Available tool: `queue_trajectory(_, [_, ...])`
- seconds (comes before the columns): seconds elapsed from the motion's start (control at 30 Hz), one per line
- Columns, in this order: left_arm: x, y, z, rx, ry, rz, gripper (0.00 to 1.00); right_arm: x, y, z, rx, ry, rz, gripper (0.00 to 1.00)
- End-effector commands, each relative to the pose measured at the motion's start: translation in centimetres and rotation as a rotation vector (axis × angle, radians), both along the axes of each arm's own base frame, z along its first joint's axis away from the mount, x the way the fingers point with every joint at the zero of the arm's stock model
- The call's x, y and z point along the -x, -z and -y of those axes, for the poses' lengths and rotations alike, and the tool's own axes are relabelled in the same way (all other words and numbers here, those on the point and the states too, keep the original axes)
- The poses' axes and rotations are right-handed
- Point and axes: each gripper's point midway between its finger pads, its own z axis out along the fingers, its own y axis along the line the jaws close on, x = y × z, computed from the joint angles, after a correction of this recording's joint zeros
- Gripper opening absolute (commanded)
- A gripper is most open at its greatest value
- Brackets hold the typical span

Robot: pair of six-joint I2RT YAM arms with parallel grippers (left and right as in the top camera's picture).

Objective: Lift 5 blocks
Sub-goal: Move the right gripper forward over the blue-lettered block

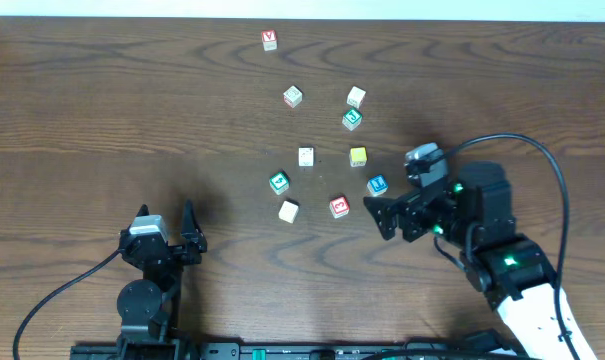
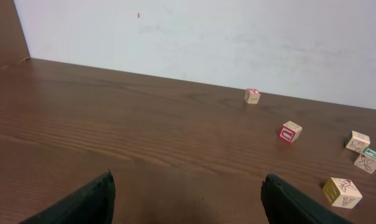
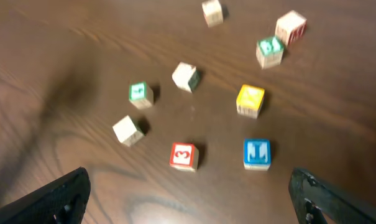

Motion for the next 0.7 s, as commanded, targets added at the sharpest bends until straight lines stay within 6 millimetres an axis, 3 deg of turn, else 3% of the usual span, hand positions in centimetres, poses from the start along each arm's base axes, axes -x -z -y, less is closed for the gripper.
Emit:
queue_trajectory(0.0, [0.1,1.7,-0.4,-0.011,-0.020,-0.051,0.76,-0.1,0.9,0.4,0.063,0.068,-0.041,0.99])
queue_trajectory(0.37, [0.1,1.7,-0.4,-0.011,-0.020,-0.051,0.76,2.7,4.6,1.3,0.108,0.111,-0.276,0.99])
queue_trajectory(0.53, [0.1,1.7,-0.4,-0.011,-0.020,-0.051,0.76,3.7,3.7,1.7,0.129,0.122,-0.344,0.99])
queue_trajectory(0.67, [0.1,1.7,-0.4,-0.011,-0.020,-0.051,0.76,2.7,1.8,1.8,0.183,0.102,-0.328,0.99])
